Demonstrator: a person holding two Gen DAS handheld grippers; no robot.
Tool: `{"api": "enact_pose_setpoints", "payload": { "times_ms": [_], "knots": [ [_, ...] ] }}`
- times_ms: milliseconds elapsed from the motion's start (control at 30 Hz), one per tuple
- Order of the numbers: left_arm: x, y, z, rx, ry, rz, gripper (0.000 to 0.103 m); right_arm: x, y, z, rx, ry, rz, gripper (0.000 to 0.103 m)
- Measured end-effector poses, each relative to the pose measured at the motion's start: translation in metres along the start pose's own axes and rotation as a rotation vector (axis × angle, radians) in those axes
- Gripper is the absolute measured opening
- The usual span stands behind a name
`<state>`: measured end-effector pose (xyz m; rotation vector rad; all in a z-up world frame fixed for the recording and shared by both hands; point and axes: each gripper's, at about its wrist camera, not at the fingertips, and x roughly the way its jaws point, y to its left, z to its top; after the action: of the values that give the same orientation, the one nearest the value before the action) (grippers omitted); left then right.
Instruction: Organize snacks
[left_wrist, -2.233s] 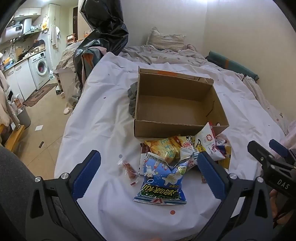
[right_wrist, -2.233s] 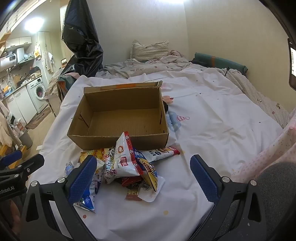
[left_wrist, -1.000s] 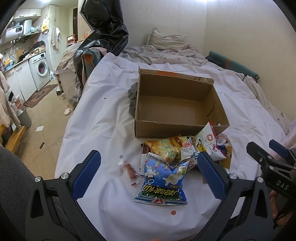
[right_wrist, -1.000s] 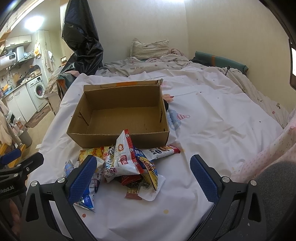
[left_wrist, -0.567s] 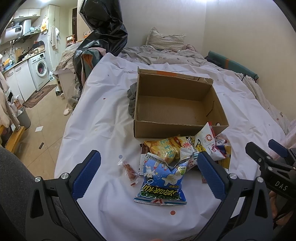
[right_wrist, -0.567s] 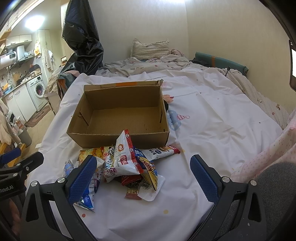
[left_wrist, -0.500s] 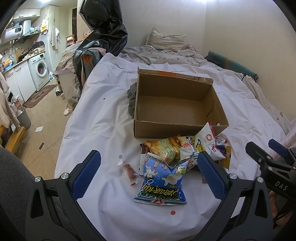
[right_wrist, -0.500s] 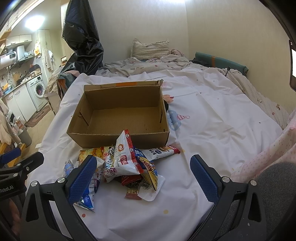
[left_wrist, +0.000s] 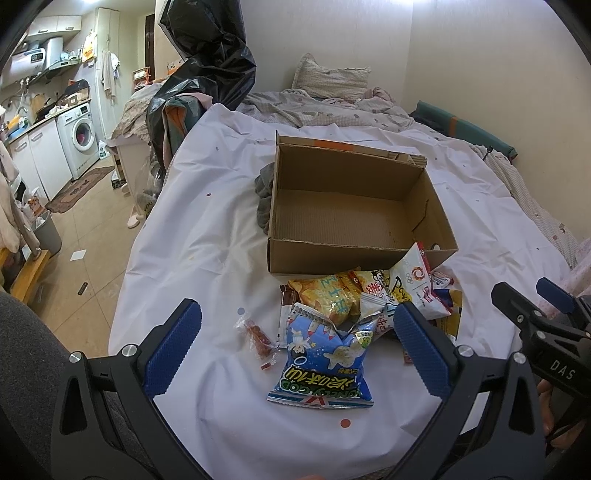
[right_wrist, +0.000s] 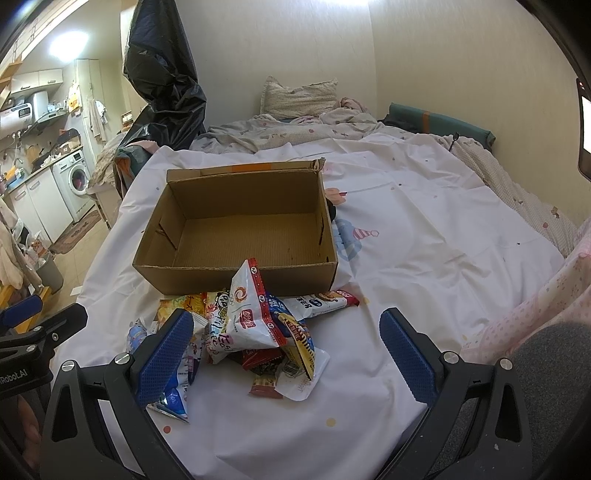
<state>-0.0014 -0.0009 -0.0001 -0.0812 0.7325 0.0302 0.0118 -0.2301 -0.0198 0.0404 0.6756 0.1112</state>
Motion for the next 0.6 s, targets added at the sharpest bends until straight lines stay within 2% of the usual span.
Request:
{"api": "enact_pose_setpoints", "payload": {
  "times_ms": [600],
  "knots": [
    [0.0046,0.0062,0.0023,-0.009,0.017,0.018,0.103,0.0014,-0.0012,-0.0002,0.005,0.005,0.002,0.103]
  ]
}}
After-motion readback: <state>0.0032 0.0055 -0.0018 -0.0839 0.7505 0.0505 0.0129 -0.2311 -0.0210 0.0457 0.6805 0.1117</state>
